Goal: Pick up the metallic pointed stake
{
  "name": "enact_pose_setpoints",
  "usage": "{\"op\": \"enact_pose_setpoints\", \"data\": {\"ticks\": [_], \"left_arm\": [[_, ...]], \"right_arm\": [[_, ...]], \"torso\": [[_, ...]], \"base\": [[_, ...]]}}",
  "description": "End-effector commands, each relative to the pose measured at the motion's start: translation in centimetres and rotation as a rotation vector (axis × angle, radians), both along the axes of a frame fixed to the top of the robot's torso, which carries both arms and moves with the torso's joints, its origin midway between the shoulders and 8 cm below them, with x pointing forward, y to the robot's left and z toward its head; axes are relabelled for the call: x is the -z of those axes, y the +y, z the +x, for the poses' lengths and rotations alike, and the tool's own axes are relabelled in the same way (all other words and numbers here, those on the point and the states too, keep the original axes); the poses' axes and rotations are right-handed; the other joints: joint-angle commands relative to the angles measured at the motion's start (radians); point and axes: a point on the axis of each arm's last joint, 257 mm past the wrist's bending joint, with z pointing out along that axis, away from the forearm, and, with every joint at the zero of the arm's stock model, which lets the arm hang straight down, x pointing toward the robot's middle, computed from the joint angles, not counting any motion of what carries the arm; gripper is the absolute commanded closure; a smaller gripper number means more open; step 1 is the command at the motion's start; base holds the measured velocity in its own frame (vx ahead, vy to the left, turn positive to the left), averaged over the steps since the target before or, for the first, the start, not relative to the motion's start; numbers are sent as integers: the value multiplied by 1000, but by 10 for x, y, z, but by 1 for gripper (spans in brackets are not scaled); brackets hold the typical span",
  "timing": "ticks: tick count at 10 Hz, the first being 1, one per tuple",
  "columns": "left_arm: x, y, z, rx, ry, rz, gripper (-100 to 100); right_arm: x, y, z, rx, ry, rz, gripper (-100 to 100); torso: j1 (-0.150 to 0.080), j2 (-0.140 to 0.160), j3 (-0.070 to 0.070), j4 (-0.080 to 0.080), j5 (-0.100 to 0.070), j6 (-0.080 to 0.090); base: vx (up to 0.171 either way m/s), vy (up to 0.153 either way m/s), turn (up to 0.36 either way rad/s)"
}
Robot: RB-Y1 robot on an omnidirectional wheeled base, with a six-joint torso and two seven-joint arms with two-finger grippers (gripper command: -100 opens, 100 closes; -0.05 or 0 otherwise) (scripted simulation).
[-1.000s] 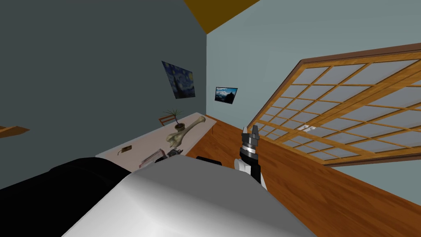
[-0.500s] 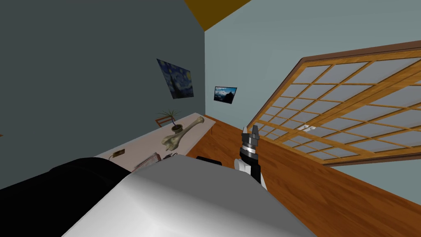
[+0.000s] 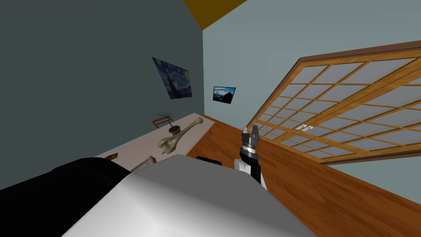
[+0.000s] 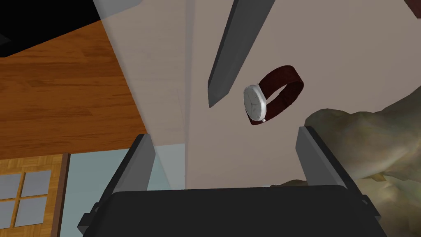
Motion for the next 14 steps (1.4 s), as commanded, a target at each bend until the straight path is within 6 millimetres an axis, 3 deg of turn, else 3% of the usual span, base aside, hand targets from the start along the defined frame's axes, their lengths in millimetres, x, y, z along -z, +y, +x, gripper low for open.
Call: {"op": "enact_pose_setpoints", "data": {"ticks": [1,2,3,4,6,8,10,11,12,13,14], "left_arm": [[4,5,-4,21,15,14,-100],[7,9,-13,10,32,18,-100],[13,18,-38,39,93,50,-100],[14,20,-43,34,103,52,-100],[21,37,-92,84,216,105,-100],[24,47,-123,83,274,122,-100],[22,39,-95,80,223,107,-100],[21,37,-92,84,216,105,-100],[24,50,-130,127,306,143,-100],[24,50,-130,127,306,143,-100],[23,59,-155,158,366,167,-100]], "right_arm": [[0,0,0,0,0,0,0],[0,0,0,0,0,0,0],[0,0,0,0,0,0,0],[0,0,0,0,0,0,0],[0,0,0,0,0,0,0],[0,0,0,0,0,0,0],[0,0,0,0,0,0,0],[0,0,0,0,0,0,0],[0,0,0,0,0,0,0],[0,0,0,0,0,0,0],[0,0,0,0,0,0,0]], "torso": [[0,0,0,0,0,0],[0,0,0,0,0,0],[0,1,1,0,0,0],[-1,0,0,0,0,0],[0,0,0,0,0,0],[-1,-1,-1,0,0,0],[0,3,1,0,0,0],[1,3,2,1,0,0],[1,4,2,1,0,0],[0,2,1,0,0,0],[0,0,0,0,0,0]], "base": [[48,-8,-18],[21,-7,3],[48,-21,-44],[43,-15,-14],[66,-17,-52],[43,-17,-1],[-4,2,0],[-7,3,-4],[45,-13,-74],[69,-15,-22],[76,-10,-45]]}}
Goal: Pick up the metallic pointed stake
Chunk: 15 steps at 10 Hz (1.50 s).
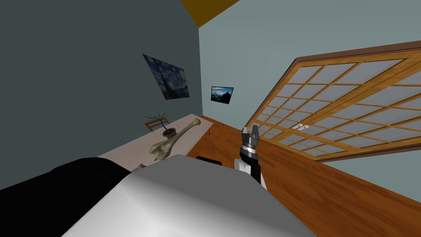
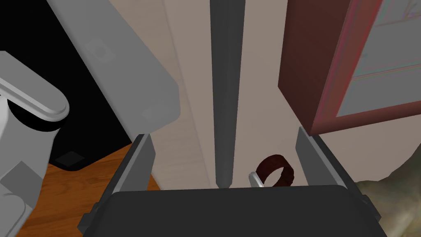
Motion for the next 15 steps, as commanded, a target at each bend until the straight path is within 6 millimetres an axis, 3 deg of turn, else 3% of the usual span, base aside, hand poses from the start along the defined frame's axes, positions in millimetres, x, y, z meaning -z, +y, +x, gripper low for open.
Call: {"op": "enact_pose_setpoints", "data": {"ticks": [1,2,3,4,5,9,10,14,15], "left_arm": [[-1,8,-14,12,32,14,-100],[-1,10,-22,22,50,20,-100],[0,7,-16,14,37,15,-100],[0,7,-17,17,39,15,0],[12,-7,-13,7,38,16,-100],[20,-17,-10,-2,38,18,-100],[20,-17,-10,-1,38,18,100],[20,-18,-10,-1,38,17,100],[20,-18,-10,-1,38,17,0]], "right_arm": [[0,0,0,0,0,0,0],[0,0,0,0,0,0,0],[0,0,0,0,0,0,0],[0,0,0,0,0,0,0],[0,0,0,0,0,0,0],[0,0,0,0,0,0,0],[0,0,0,0,0,0,0],[0,0,0,0,0,0,0],[0,0,0,0,0,0,0]], "torso": [[0,0,0,0,0,0],[1,1,0,0,0,0],[2,3,1,0,0,-1],[2,4,2,0,0,-1],[2,5,2,0,0,-1],[6,7,4,1,1,-1],[4,6,3,1,0,-1],[3,6,3,1,0,-1],[3,6,3,1,0,-1]], "base": [[56,-6,-23],[31,-10,-14],[12,-5,-1],[0,0,0],[-22,52,-68],[-21,56,-30],[0,0,0],[0,0,0],[0,0,0]]}}
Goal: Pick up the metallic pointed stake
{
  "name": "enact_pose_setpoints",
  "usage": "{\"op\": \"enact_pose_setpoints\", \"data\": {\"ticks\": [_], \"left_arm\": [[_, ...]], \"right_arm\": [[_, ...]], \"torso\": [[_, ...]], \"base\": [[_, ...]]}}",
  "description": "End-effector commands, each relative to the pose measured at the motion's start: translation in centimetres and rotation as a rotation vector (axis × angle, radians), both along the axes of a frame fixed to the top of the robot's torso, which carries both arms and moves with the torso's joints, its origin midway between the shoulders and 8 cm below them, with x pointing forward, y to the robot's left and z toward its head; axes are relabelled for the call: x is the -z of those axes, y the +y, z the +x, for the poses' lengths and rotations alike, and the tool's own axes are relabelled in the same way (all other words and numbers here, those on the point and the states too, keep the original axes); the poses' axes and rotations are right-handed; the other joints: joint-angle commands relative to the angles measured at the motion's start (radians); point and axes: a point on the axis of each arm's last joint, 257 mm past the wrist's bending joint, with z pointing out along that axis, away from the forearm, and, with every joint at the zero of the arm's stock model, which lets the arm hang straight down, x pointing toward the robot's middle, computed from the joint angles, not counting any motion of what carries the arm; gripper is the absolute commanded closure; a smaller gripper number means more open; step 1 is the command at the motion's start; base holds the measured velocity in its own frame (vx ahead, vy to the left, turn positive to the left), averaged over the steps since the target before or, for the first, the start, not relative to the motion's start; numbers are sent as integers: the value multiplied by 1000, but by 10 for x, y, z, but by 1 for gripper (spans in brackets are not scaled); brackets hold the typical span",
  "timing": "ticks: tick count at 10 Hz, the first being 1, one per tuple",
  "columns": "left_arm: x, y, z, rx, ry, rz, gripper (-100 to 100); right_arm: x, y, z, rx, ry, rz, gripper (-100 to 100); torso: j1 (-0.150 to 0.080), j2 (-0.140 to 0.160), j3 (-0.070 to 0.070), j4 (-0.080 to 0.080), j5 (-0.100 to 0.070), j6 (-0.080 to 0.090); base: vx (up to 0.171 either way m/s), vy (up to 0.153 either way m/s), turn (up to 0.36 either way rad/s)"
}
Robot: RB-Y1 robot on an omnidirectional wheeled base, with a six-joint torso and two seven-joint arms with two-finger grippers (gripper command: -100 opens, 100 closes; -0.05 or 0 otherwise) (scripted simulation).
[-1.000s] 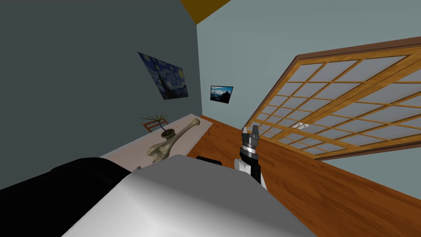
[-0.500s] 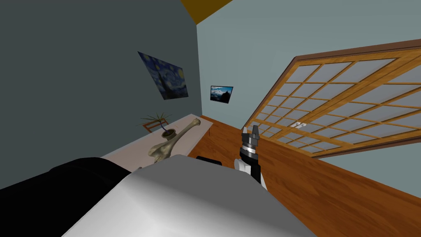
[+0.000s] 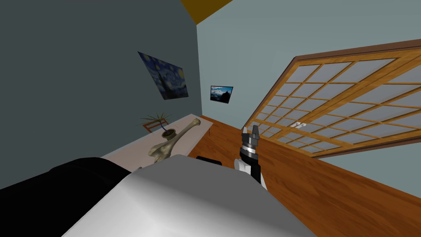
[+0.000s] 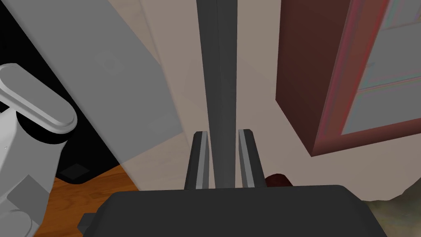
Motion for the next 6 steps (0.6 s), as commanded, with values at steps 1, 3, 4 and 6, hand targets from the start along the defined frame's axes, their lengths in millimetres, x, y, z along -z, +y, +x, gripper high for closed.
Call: {"op": "enact_pose_setpoints", "data": {"ticks": [1,3,4,6], "left_arm": [[-6,9,-2,6,0,-1,100],[-13,17,-5,12,0,-2,100],[-20,25,-7,18,0,-2,100],[-16,21,-6,15,1,-1,0]], "right_arm": [[0,0,0,0,0,0,0],[0,0,0,0,0,0,0],[0,0,0,0,0,0,0],[0,0,0,0,0,0,0]], "torso": [[0,0,0,0,0,0],[-4,-1,-1,0,-1,0],[-4,-1,-1,0,-1,0],[-3,-1,-1,0,0,0]], "base": [[16,-40,37],[22,-60,48],[32,-59,47],[8,-17,7]]}}
